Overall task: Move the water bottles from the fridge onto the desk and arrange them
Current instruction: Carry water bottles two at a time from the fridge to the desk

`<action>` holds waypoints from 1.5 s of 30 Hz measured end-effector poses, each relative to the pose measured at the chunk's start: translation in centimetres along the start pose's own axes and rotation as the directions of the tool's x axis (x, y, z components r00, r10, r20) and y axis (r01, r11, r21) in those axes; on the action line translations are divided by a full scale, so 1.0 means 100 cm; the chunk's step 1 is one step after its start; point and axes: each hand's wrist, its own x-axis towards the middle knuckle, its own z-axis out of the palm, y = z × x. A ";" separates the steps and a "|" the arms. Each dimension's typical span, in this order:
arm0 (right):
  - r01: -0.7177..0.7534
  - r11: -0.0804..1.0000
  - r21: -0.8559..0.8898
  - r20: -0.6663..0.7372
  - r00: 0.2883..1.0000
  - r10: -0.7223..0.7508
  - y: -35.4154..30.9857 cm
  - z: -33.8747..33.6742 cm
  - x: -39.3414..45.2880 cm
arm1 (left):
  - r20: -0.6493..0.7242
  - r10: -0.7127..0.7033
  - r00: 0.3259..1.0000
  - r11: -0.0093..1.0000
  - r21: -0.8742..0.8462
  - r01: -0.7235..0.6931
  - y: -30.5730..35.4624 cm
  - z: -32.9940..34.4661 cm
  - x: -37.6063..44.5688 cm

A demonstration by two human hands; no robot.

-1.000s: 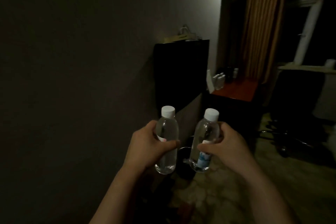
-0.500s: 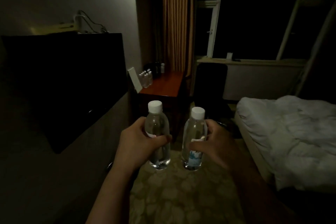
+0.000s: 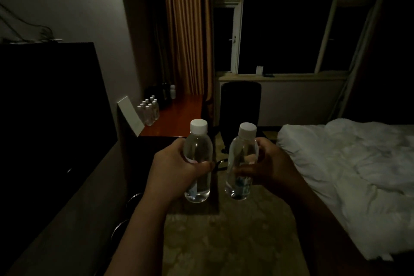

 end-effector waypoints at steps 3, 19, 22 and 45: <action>0.026 1.000 0.013 -0.033 0.999 -0.025 0.011 0.001 0.057 | 0.061 0.023 0.998 0.999 0.032 -0.025 -0.021 0.013 0.073; -0.088 0.996 0.033 -0.035 0.995 0.090 0.165 -0.061 0.389 | 0.078 0.026 0.997 0.989 0.144 -0.037 -0.092 0.200 0.399; -0.069 0.998 -0.006 0.021 0.997 0.069 0.182 -0.088 0.471 | 0.007 -0.012 1.000 0.987 0.161 0.011 -0.091 0.233 0.477; 0.074 0.991 -0.113 0.264 0.964 -0.042 0.248 0.041 0.978 | -0.231 -0.244 0.942 0.888 0.338 0.313 -0.301 0.243 0.894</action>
